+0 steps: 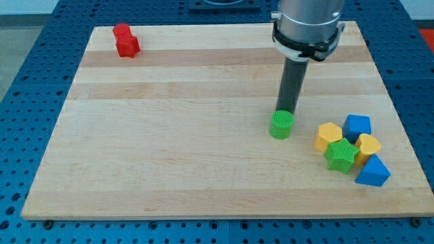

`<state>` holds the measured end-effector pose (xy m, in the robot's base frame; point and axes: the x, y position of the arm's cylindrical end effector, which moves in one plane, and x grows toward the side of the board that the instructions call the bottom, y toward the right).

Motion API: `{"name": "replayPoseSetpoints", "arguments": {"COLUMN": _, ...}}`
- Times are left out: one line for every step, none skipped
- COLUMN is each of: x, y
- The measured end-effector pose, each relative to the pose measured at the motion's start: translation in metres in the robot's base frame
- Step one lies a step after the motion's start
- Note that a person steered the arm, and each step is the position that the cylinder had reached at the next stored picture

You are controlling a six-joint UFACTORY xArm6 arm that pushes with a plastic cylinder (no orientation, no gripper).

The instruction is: Move the green circle towards the bottom right

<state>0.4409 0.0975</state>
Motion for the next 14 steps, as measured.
{"name": "replayPoseSetpoints", "arguments": {"x": -0.014, "y": -0.022}}
{"name": "replayPoseSetpoints", "arguments": {"x": -0.005, "y": -0.029}}
{"name": "replayPoseSetpoints", "arguments": {"x": 0.013, "y": -0.029}}
{"name": "replayPoseSetpoints", "arguments": {"x": 0.032, "y": -0.029}}
{"name": "replayPoseSetpoints", "arguments": {"x": 0.055, "y": -0.029}}
{"name": "replayPoseSetpoints", "arguments": {"x": 0.072, "y": -0.027}}
{"name": "replayPoseSetpoints", "arguments": {"x": 0.074, "y": -0.023}}
{"name": "replayPoseSetpoints", "arguments": {"x": 0.074, "y": -0.014}}
{"name": "replayPoseSetpoints", "arguments": {"x": 0.074, "y": 0.002}}
{"name": "replayPoseSetpoints", "arguments": {"x": 0.064, "y": 0.002}}
{"name": "replayPoseSetpoints", "arguments": {"x": 0.051, "y": 0.002}}
{"name": "replayPoseSetpoints", "arguments": {"x": 0.051, "y": 0.009}}
{"name": "replayPoseSetpoints", "arguments": {"x": 0.052, "y": 0.014}}
{"name": "replayPoseSetpoints", "arguments": {"x": 0.058, "y": 0.016}}
